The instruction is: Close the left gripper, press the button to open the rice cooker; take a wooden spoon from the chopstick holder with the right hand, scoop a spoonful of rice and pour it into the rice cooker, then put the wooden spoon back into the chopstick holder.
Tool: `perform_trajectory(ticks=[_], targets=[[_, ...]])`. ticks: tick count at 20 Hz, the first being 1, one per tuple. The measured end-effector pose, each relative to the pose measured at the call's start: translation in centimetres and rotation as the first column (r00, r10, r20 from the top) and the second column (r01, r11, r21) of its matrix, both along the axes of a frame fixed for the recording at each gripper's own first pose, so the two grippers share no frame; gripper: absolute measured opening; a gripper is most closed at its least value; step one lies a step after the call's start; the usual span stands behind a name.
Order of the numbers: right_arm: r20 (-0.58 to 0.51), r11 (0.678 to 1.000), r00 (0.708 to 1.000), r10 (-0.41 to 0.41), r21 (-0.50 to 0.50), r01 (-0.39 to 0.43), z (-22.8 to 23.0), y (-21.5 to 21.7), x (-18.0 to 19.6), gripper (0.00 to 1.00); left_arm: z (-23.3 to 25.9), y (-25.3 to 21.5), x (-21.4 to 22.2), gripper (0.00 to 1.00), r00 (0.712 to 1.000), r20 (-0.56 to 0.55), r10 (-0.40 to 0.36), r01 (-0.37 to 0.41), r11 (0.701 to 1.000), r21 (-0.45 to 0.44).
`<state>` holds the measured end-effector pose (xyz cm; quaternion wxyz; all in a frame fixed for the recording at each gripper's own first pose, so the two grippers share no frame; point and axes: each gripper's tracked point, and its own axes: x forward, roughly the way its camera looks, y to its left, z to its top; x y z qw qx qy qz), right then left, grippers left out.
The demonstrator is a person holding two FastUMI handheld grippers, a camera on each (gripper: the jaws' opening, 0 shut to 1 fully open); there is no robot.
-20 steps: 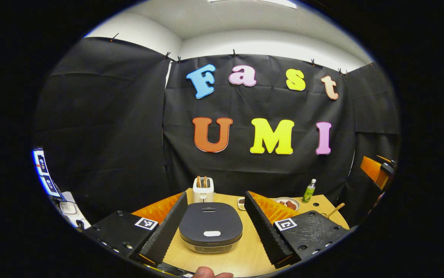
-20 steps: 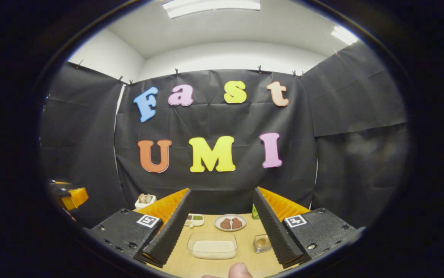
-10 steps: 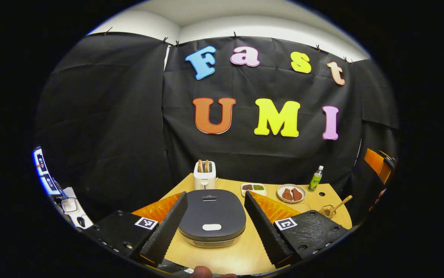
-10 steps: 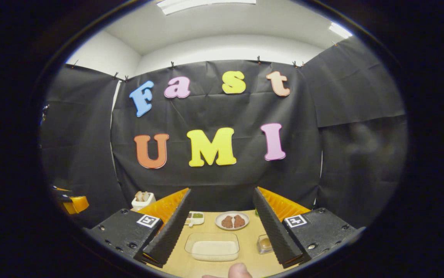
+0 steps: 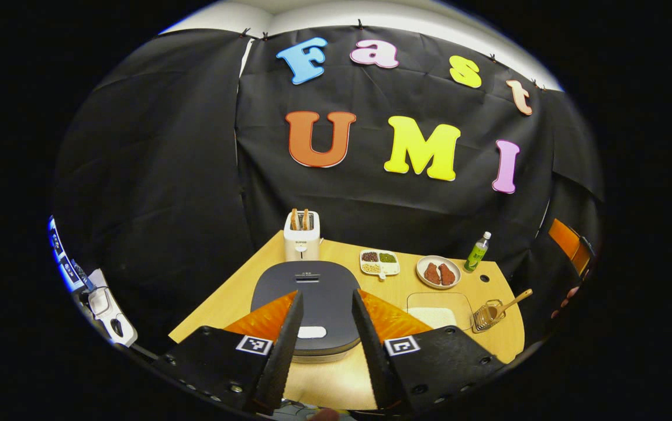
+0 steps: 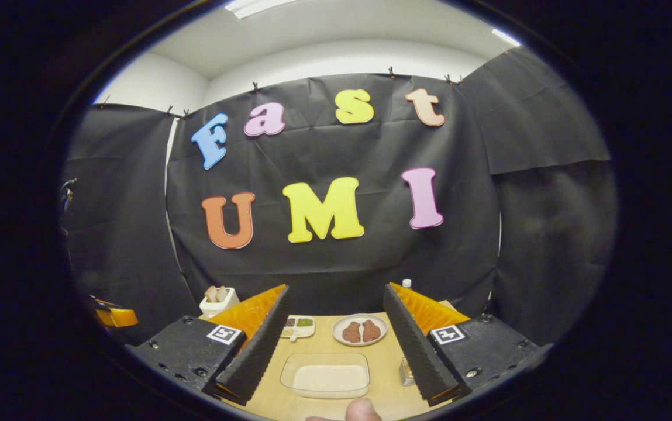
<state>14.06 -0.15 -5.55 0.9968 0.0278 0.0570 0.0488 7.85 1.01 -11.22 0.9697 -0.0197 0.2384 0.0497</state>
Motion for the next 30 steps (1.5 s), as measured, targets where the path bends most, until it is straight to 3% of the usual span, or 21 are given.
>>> perform_trajectory(ticks=[2,4,5,6,10,14,22,24,30], targets=[[-0.006,1.000,1.000,-0.003,0.005,0.003,-0.4,-0.5,0.7,1.00,-0.7,-0.2,0.4,0.41,0.999,-0.038,-0.004,0.003,1.000,-0.017],[-0.023,1.000,1.000,-0.008,0.019,0.009,-1.1,-1.0,1.1,1.00,-1.2,-0.4,0.3,0.41,0.996,-0.084,-0.023,0.021,0.999,-0.025],[-0.033,1.000,0.999,-0.012,0.024,0.013,-1.5,-1.4,1.3,1.00,-1.8,0.0,0.5,0.27,0.995,-0.101,-0.001,-0.002,1.000,-0.025],[-0.043,0.999,0.999,-0.018,0.026,0.019,-1.8,-1.8,1.5,1.00,-3.0,0.1,1.1,0.00,0.992,-0.129,-0.009,0.004,0.999,-0.041],[-0.051,0.999,0.998,-0.048,0.013,0.049,-2.2,-3.5,1.9,1.00,-6.2,0.3,1.2,0.06,0.970,-0.241,-0.043,0.016,0.994,-0.111],[-0.052,0.997,0.996,-0.079,0.000,0.079,-2.4,-5.1,1.9,1.00,-9.8,-0.7,1.3,0.00,0.939,-0.337,-0.066,-0.006,0.978,-0.210],[-0.067,0.992,0.990,-0.126,-0.012,0.126,-3.0,-7.3,1.9,0.99,-14.2,2.1,1.6,0.00,0.898,-0.439,-0.010,-0.082,0.978,-0.190],[-0.069,0.991,0.989,-0.131,-0.012,0.131,-3.1,-7.6,1.8,1.00,-14.2,2.1,1.9,0.00,0.903,-0.429,-0.013,-0.074,0.980,-0.187],[-0.068,0.993,0.990,-0.120,0.008,0.121,-3.2,-7.2,1.9,1.00,-15.2,1.8,1.0,0.01,0.891,-0.455,-0.013,-0.118,0.958,-0.260]])
